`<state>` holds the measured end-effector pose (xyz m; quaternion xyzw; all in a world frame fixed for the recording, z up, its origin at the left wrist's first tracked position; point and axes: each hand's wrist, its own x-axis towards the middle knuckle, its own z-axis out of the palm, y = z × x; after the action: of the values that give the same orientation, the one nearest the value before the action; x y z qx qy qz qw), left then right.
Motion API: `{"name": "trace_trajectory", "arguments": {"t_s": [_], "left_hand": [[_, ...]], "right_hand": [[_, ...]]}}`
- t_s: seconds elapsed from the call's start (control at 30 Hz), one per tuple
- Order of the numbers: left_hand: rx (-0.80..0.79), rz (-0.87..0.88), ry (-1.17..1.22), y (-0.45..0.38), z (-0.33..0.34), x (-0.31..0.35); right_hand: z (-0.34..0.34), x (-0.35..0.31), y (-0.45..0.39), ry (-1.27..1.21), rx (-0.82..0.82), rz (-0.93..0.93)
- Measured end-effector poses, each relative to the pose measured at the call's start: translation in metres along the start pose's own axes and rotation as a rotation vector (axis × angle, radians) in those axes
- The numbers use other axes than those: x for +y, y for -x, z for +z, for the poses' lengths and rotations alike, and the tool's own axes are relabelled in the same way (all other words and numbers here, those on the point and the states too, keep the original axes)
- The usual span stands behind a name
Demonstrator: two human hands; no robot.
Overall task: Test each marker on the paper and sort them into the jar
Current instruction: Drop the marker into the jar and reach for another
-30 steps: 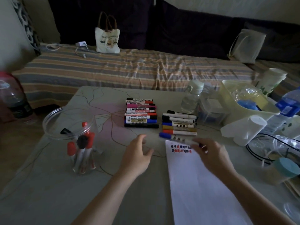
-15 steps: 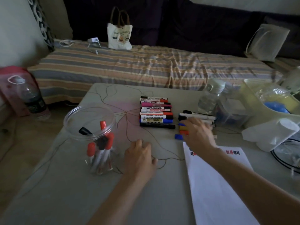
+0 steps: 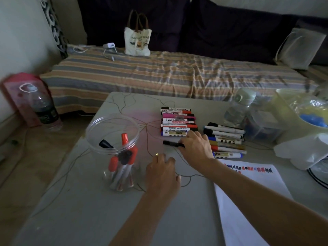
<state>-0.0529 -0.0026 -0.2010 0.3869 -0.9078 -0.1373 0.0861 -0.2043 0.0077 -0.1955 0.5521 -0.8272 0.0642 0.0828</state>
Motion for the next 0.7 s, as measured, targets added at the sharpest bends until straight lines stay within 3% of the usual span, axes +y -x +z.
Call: {"name": "trace_trajectory", "arguments": {"t_s": [0.07,0.17,0.3,0.43,0.57,0.7], "left_hand": [[0.000,-0.009,0.053,-0.002,0.000,0.001],[0.051,-0.046,0.377,-0.004,-0.003,0.006],[0.066,-0.137,0.810,-0.003,-0.011,0.023],[0.008,-0.133,1.128,0.004,-0.013,0.046],[0.016,-0.174,1.300,0.010,-0.019,0.064],[-0.007,-0.253,1.434,0.012,-0.021,0.077]], "right_hand": [[-0.023,-0.002,0.002,-0.253,0.090,0.096],[-0.074,0.006,0.019,-0.609,0.199,0.303],[-0.112,0.029,0.075,-1.148,0.124,0.629],[-0.111,0.047,0.130,-1.542,0.029,0.769],[-0.105,0.057,0.152,-1.660,-0.031,0.761],[-0.102,0.062,0.158,-1.329,-0.081,0.651]]}}
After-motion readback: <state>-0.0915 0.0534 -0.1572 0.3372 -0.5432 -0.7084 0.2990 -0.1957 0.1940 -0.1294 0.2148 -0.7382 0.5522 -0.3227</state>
